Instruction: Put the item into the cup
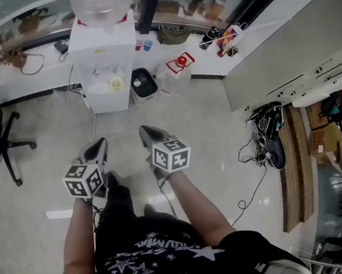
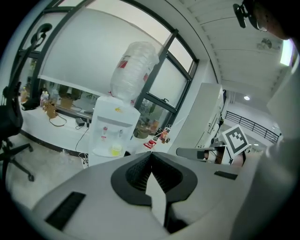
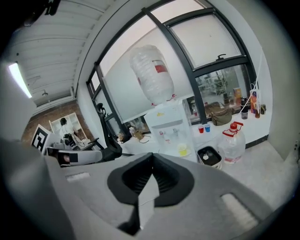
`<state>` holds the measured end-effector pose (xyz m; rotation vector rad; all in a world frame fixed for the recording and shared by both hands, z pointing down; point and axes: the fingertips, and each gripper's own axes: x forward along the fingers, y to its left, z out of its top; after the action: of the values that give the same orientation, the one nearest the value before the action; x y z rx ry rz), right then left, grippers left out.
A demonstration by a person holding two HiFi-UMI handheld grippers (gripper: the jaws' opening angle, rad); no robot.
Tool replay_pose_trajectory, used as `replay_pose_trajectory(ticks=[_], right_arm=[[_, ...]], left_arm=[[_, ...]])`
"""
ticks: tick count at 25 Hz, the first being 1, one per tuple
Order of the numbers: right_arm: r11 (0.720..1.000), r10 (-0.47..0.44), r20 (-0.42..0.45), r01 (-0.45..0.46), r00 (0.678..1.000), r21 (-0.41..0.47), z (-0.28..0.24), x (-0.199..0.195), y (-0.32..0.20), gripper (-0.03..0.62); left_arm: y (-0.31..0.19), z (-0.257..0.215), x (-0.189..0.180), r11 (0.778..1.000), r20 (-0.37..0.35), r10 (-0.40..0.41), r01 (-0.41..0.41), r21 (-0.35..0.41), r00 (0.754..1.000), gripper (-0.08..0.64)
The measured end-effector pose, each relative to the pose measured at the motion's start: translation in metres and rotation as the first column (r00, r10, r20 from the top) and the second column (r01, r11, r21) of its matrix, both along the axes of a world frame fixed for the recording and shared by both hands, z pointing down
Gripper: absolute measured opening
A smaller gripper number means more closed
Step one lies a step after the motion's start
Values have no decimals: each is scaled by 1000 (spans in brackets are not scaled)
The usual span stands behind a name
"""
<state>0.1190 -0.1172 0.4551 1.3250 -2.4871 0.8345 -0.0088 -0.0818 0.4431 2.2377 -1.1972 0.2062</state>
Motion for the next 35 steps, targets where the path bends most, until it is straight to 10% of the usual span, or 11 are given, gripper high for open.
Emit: replay_pose_trajectory(ticks=[35], right_arm=[[982, -155, 1, 154, 988, 108, -46, 68, 216, 0]], left_arm=[[216, -55, 83, 988, 29, -74, 70, 134, 997, 6]])
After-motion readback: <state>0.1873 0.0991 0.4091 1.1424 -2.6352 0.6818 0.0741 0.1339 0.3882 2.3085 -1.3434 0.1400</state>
